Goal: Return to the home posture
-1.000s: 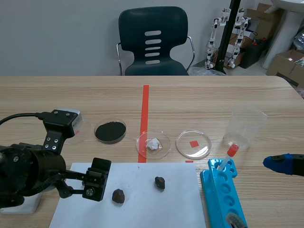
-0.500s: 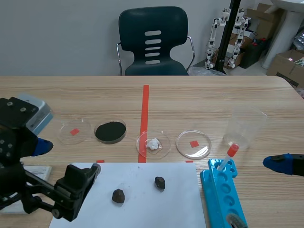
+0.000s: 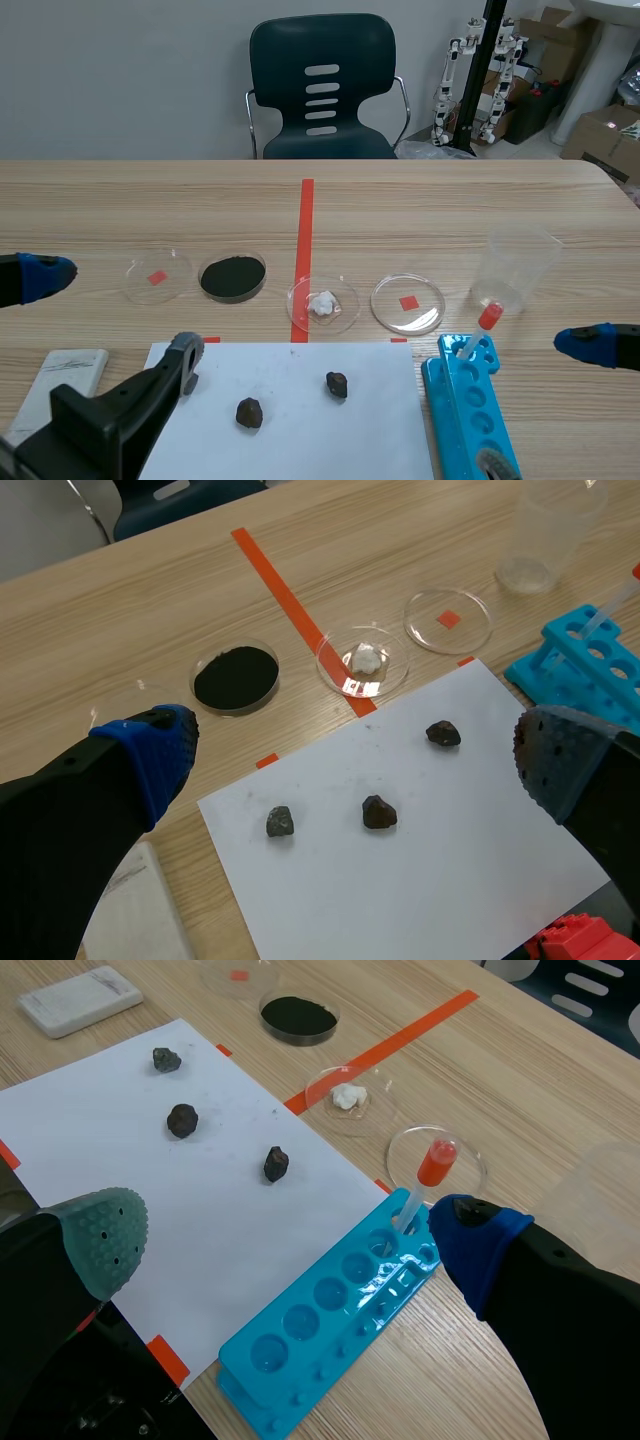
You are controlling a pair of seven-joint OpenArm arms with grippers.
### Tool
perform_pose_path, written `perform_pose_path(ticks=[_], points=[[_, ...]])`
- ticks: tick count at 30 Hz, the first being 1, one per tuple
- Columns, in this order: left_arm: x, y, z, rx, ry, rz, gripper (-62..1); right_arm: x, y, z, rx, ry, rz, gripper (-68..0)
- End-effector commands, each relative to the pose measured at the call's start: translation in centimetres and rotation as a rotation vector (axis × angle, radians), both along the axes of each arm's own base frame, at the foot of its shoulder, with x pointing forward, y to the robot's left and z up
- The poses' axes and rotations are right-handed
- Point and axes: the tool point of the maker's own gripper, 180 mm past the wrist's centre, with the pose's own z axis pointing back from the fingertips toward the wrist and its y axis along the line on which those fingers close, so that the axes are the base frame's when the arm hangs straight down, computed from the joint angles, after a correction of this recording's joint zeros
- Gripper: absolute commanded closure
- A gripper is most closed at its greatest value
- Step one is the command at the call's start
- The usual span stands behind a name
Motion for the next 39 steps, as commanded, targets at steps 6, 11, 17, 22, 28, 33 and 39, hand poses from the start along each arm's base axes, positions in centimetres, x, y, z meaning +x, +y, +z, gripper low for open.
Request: perform_pose_path(ticks=[6,11,17,22,28,33,39], points=[[-1.0,-0.6,1.6,-0.026,-0.096,-0.021,-62.3,0.3,0.2,0.5,0.016,-0.017,-0.001,-58.7],[-1.4,-0.8,1.9,-0.019,-0.123,-0.038,-62.3,0.3,0.2,0.5,0.016,-0.016,-0.001,-58.7],[-1.4,-0.8,1.8,-0.014,-0.122,-0.039,-62.3,0.3,0.2,0.5,0.016,-0.016,-0.001,-58.7],[-1.4,-0.8,1.7,-0.005,-0.123,-0.043,-62.3,0.3,0.2,0.5,0.016,-0.016,-0.001,-58.7],[-1.4,-0.8,1.6,0.006,-0.121,-0.047,-62.3,0.3,0.2,0.5,0.016,-0.016,-0.001,-58.7],[-1.4,-0.8,1.6,0.005,-0.12,-0.047,-62.3,0.3,0.2,0.5,0.016,-0.016,-0.001,-58.7],[-1.4,-0.8,1.6,0.005,-0.121,-0.047,-62.3,0.3,0.2,0.5,0.016,-0.016,-0.001,-58.7]])
